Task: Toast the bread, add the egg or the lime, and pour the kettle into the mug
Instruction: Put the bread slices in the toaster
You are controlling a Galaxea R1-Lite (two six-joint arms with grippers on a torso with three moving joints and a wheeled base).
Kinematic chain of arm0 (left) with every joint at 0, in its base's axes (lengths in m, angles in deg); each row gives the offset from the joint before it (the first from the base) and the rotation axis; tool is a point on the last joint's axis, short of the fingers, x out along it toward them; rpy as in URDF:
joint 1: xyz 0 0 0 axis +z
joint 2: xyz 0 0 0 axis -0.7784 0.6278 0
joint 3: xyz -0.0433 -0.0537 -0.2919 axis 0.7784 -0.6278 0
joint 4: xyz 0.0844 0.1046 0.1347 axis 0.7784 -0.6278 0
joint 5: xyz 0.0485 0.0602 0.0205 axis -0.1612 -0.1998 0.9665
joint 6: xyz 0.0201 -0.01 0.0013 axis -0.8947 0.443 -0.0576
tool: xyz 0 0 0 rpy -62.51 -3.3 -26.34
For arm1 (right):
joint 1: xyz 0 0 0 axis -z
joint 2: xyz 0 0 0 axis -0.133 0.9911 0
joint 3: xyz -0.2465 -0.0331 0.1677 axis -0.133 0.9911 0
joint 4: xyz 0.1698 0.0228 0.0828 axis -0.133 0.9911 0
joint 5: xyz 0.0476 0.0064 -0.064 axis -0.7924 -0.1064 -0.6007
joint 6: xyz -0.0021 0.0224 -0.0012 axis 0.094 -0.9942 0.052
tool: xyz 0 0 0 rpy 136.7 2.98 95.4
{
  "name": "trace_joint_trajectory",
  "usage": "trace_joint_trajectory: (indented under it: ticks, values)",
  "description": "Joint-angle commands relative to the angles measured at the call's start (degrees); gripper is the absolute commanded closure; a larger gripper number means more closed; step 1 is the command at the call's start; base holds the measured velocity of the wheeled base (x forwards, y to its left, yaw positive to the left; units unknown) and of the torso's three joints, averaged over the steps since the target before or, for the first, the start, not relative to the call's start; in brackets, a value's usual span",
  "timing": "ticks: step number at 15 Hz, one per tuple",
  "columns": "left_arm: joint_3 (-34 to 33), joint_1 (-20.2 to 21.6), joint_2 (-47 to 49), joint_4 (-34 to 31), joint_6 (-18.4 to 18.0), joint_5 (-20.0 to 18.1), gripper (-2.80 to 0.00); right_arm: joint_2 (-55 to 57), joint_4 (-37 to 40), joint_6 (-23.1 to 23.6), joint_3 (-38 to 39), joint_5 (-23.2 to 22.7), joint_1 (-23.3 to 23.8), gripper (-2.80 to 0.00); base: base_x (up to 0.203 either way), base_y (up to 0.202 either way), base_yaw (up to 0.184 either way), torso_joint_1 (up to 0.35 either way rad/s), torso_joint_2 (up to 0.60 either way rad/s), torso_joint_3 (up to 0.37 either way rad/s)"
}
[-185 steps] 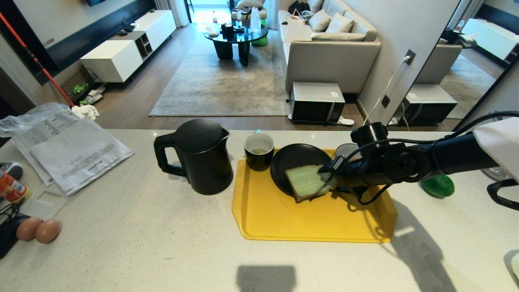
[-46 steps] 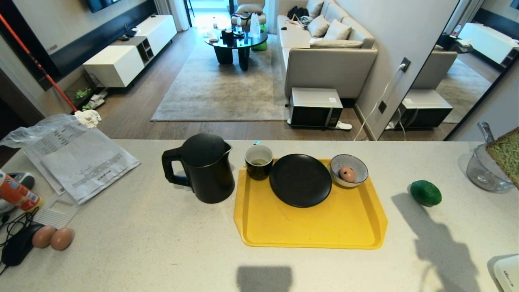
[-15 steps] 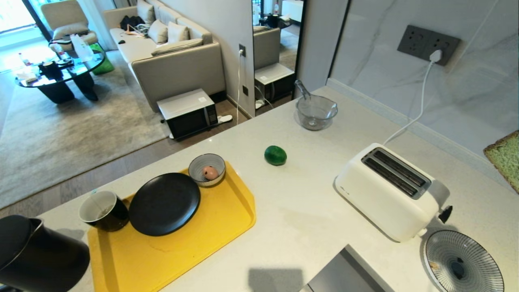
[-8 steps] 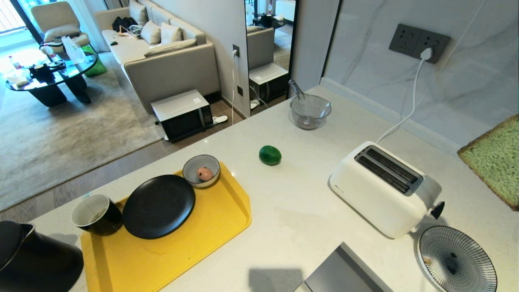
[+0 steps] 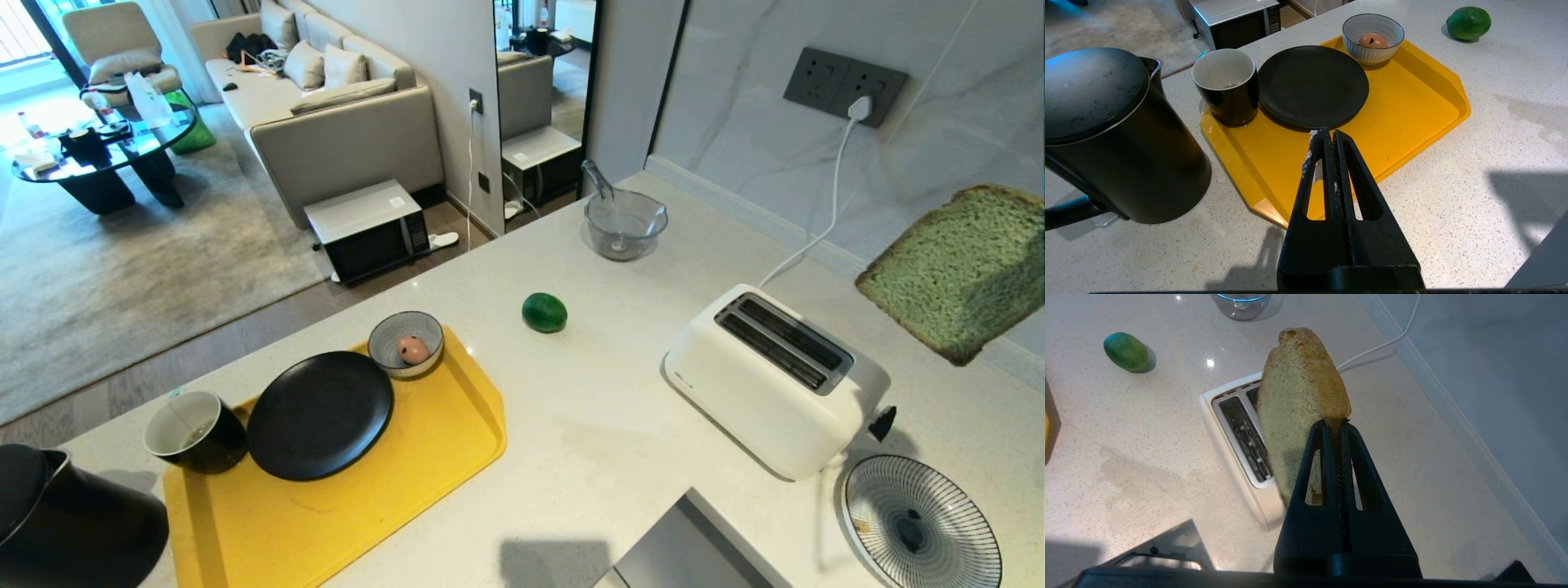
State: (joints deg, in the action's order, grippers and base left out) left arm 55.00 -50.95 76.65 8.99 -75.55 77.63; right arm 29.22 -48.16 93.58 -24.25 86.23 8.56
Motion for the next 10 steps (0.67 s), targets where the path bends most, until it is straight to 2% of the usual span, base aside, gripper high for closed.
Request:
trace_joint_trajectory:
  ticks: [1,5,10]
  values:
    - [-0.8,0.0,-0.1,0.0,0.0,0.0,0.00,5.9,-4.8,1.2,2.1,-4.6,4.1,0.00,0.000,0.000,0.000,0.000,0.00,0.000]
    - [-0.8,0.0,-0.1,0.0,0.0,0.0,0.00,13.5,-18.4,3.0,6.2,-14.0,9.1,0.00,0.000,0.000,0.000,0.000,0.00,0.000]
    - [-0.8,0.0,-0.1,0.0,0.0,0.0,0.00,19.6,-20.1,3.4,6.4,-17.1,9.2,0.00,0.000,0.000,0.000,0.000,0.00,0.000]
